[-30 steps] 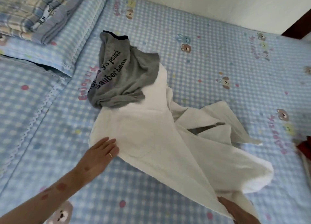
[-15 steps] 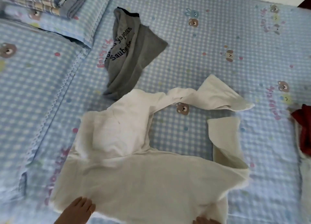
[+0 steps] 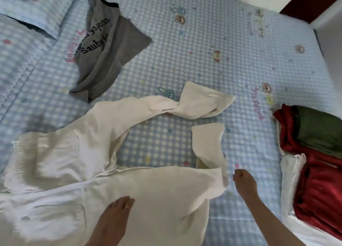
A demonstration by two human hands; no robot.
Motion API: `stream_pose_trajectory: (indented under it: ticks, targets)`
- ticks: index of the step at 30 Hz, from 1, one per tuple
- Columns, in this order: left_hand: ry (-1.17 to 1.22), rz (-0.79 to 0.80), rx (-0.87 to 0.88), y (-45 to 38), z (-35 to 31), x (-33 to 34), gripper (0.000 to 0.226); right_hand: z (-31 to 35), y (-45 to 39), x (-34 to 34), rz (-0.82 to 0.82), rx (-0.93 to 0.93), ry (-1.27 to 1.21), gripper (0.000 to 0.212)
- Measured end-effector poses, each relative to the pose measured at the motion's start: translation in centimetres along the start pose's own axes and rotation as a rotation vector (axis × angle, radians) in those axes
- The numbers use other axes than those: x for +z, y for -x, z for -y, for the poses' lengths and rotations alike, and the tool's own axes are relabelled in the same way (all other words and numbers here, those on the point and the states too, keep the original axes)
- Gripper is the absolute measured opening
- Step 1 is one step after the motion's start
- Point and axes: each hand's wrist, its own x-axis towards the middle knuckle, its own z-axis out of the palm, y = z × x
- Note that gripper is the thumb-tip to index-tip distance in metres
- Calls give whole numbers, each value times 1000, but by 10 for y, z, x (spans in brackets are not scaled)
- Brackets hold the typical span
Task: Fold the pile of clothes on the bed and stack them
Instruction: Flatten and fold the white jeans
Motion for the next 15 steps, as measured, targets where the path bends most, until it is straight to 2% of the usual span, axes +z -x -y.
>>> stream_pose_trajectory:
  ticks: [2, 3, 5, 6, 8, 10, 11, 12, 15]
  targets:
    - [45, -176, -1, -42, -16, 10, 48, -10, -22, 25, 123, 127, 52, 27]
    - [80, -188, -6, -65, -23, 8, 45, -12, -30, 38, 210, 152, 74, 27]
    - [88, -262, -3, -105, -37, 11, 33, -14, -42, 61, 266, 181, -22, 19]
    - [103, -252, 17, -123, -40, 14, 30, -13, -44, 70, 297, 144, -19, 15]
    - [160, -66, 44, -149, -44, 15, 45, -11, -39, 85, 378, 47, 17, 9]
    - [131, 36, 45, -163, -49, 16, 28, -11, -33, 88, 457, -33, -15, 16]
    - [161, 56, -17, -165, -50, 17, 19, -13, -32, 81, 436, -72, -41, 14]
    - [226, 62, -98, -167, -49, 20, 18, -15, -32, 71, 350, -108, -78, 12]
    - [366, 28, -212, -163, -48, 30, 27, -42, -30, 9, -100, -239, -56, 25]
